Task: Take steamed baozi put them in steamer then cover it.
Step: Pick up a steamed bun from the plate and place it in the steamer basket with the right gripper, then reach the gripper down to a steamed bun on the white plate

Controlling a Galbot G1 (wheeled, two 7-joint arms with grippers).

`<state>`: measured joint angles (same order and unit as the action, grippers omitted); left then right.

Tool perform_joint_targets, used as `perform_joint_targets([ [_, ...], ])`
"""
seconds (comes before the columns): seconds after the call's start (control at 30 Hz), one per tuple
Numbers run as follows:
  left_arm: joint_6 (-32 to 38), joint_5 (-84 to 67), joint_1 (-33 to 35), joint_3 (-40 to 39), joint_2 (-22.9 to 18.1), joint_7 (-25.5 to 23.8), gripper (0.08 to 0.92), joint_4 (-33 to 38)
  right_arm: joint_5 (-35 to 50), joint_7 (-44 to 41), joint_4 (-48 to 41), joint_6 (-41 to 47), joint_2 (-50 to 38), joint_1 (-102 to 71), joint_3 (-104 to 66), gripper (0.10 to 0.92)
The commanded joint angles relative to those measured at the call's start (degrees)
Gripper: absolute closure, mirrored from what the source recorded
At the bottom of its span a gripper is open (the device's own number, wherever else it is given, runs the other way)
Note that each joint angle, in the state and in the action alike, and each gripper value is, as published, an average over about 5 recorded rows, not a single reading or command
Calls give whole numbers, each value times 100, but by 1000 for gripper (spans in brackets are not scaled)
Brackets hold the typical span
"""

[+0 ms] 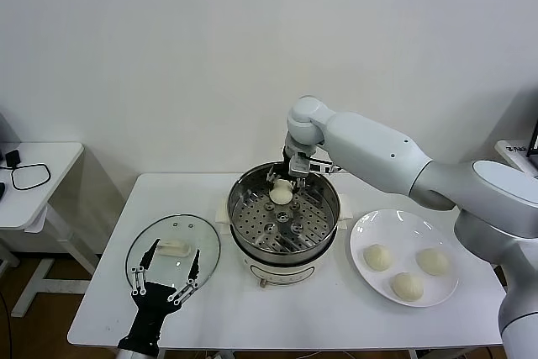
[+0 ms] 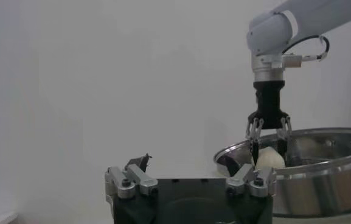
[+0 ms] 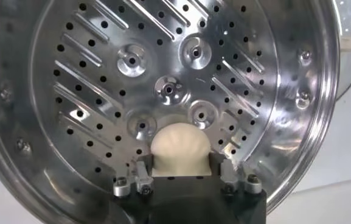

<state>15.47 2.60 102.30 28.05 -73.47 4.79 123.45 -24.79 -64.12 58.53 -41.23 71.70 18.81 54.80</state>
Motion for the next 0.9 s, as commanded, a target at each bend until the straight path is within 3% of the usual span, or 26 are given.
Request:
perform_joint_targets([
  [0.03, 5, -2, 6, -3, -4, 2, 177, -2, 188, 17, 28, 97, -25, 20, -26, 212],
  [0.37, -9, 15, -4, -20, -6, -11, 177, 20, 2940, -1013, 794, 2224, -1421, 1164, 188, 203],
  [0.53, 5, 27, -5, -52, -3, -11, 177, 11, 3629, -1374, 668, 3279, -2136, 1706, 707, 203],
  [0.9, 34, 38, -12, -107, 12, 0, 177, 3, 4823, -516, 942, 4478, -3365, 1148, 2251, 203],
])
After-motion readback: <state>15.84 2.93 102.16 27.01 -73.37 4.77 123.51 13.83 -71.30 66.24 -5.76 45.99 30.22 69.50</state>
